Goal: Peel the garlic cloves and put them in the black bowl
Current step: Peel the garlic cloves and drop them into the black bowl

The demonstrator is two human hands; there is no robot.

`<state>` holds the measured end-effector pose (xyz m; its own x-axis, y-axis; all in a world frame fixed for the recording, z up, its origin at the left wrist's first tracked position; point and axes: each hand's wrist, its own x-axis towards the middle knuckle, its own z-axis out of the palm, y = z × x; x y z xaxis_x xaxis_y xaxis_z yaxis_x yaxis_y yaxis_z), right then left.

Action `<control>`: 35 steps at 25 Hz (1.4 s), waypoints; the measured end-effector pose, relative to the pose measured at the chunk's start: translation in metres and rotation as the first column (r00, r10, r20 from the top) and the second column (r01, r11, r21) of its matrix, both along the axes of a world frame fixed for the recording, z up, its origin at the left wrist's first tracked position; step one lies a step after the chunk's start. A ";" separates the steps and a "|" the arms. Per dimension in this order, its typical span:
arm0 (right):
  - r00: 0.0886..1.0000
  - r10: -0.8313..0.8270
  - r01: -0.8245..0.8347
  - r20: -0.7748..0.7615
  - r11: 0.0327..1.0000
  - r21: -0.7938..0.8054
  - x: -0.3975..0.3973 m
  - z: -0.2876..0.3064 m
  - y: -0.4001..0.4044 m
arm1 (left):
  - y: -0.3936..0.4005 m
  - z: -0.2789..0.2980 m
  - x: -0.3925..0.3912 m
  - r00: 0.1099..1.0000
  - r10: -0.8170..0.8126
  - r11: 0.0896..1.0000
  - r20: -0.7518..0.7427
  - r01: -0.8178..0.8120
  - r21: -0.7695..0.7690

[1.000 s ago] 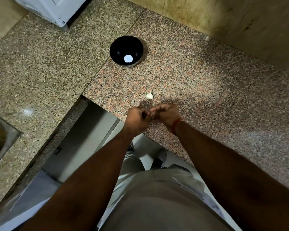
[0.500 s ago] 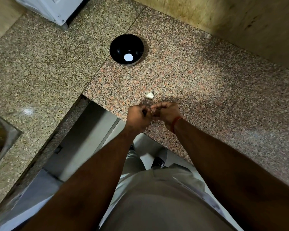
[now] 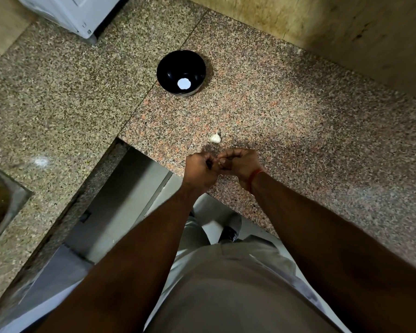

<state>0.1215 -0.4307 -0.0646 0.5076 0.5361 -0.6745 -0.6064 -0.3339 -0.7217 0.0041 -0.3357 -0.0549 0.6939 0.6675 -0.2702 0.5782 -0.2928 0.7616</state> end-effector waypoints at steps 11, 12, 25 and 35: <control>1.000 -0.008 0.007 -0.024 0.999 -0.045 -0.001 -0.003 -0.001 | -0.001 0.007 -0.004 0.995 0.105 0.954 0.001 -0.100 -0.282; 1.000 -0.011 0.010 -0.027 0.999 -0.035 0.000 -0.003 -0.002 | -0.001 0.010 -0.004 0.993 0.121 0.935 0.000 -0.114 -0.335; 0.986 0.161 -0.164 0.031 0.982 0.090 0.010 -0.003 -0.008 | 0.004 0.028 -0.003 0.979 0.201 0.856 0.015 -0.168 -0.488; 1.000 0.024 -0.022 -0.012 0.989 0.144 0.001 0.000 -0.011 | 0.003 0.015 0.003 0.968 0.242 0.882 -0.067 -0.248 -0.401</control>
